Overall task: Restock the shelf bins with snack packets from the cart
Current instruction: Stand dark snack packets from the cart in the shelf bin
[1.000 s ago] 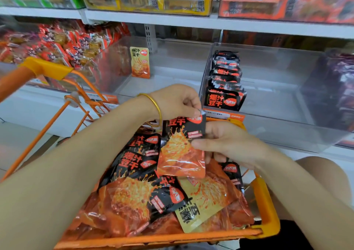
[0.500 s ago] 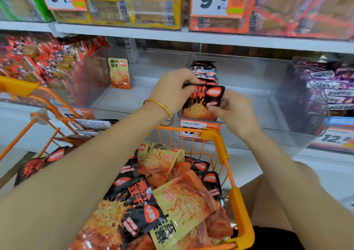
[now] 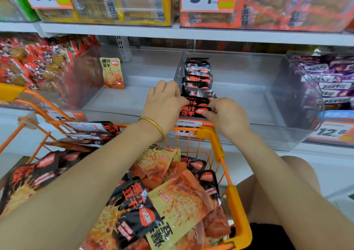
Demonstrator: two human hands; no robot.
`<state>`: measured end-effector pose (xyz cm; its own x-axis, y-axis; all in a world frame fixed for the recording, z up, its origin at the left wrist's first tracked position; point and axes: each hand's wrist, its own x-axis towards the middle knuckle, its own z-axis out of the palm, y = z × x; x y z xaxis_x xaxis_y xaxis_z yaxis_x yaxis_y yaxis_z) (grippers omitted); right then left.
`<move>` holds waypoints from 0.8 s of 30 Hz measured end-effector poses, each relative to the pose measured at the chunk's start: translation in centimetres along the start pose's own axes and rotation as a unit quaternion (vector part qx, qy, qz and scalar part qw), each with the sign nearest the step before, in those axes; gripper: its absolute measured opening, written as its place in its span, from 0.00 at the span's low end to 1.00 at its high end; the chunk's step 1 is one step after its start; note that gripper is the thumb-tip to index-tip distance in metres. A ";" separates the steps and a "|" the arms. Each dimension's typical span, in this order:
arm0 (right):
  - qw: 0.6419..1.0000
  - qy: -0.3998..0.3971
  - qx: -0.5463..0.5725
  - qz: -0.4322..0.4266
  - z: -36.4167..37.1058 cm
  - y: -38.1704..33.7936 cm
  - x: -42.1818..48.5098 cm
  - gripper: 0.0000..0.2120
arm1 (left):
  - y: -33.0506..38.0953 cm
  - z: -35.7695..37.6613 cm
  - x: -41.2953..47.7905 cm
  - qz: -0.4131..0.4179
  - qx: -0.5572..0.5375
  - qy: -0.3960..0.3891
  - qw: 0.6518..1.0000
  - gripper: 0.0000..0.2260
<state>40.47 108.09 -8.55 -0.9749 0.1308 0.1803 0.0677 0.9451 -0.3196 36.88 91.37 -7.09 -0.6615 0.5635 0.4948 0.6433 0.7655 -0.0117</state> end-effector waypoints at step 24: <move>0.971 -0.027 0.063 -0.229 4.0 -16.9 -1.9 0.11 | -10.5 -9.5 -8.5 -0.254 -0.077 -0.086 0.960 0.09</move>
<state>40.29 90.68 -7.24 -0.9068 -0.3137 0.2818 -0.3985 0.8560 -0.3293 39.41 75.61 -2.89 -0.9505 0.1816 0.2523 0.2605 0.9080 0.3281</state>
